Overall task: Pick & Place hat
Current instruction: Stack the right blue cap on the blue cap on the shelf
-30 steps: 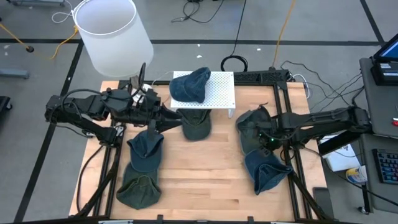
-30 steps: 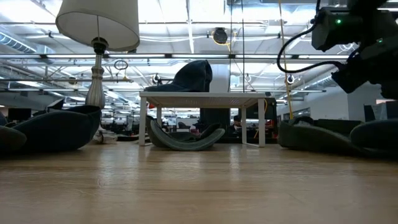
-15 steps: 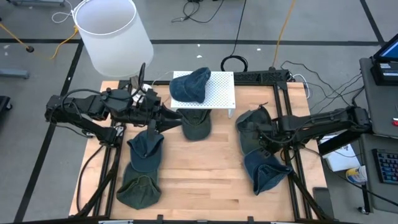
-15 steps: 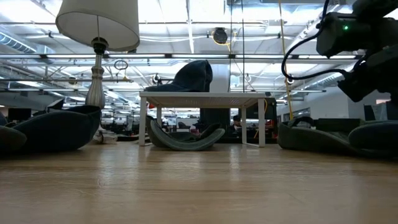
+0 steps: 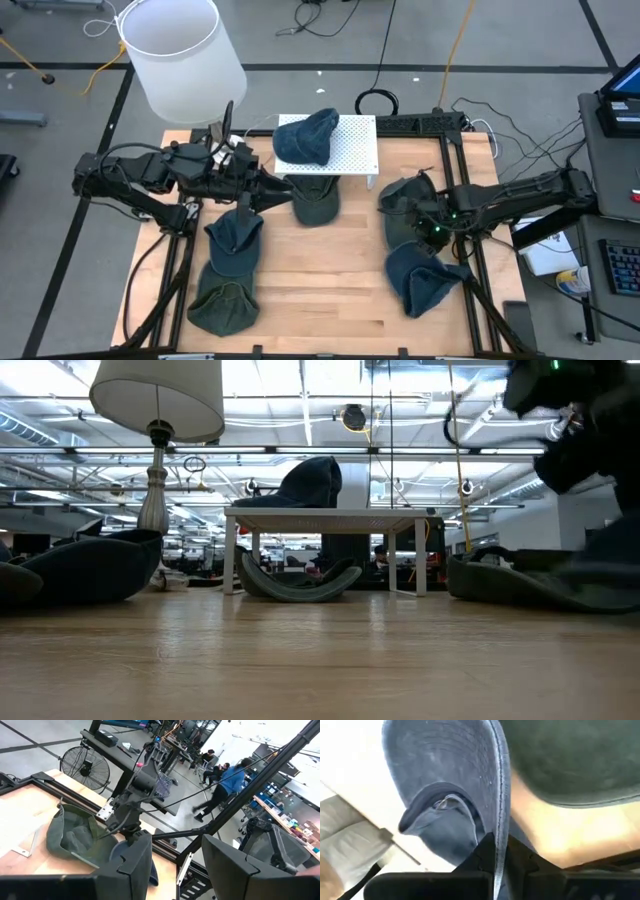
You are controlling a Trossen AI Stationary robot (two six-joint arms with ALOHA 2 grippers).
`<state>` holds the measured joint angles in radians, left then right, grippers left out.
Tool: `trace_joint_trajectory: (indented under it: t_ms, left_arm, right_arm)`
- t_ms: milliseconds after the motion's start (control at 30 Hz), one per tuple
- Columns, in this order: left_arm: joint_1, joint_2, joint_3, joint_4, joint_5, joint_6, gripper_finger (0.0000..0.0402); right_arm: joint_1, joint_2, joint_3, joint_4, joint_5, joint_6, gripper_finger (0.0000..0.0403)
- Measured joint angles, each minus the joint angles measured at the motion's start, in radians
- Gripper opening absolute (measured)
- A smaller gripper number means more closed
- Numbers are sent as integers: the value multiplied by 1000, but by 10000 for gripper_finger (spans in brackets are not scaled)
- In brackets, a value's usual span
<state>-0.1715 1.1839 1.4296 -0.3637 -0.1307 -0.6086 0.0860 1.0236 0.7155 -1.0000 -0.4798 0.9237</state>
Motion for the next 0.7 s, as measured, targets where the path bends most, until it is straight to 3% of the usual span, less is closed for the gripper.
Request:
trace_joint_trajectory:
  t_ms: [233,467,700]
  left_arm:
    - [0,0,0,1,0,-2,179]
    - [1,0,0,3,-1,-36,179]
    - [20,0,0,29,-2,-167,179]
  right_arm:
    - [42,0,257,-67,56,-13,6]
    - [75,0,457,-97,294,-64,5]
    - [76,1,543,-103,580,-147,5]
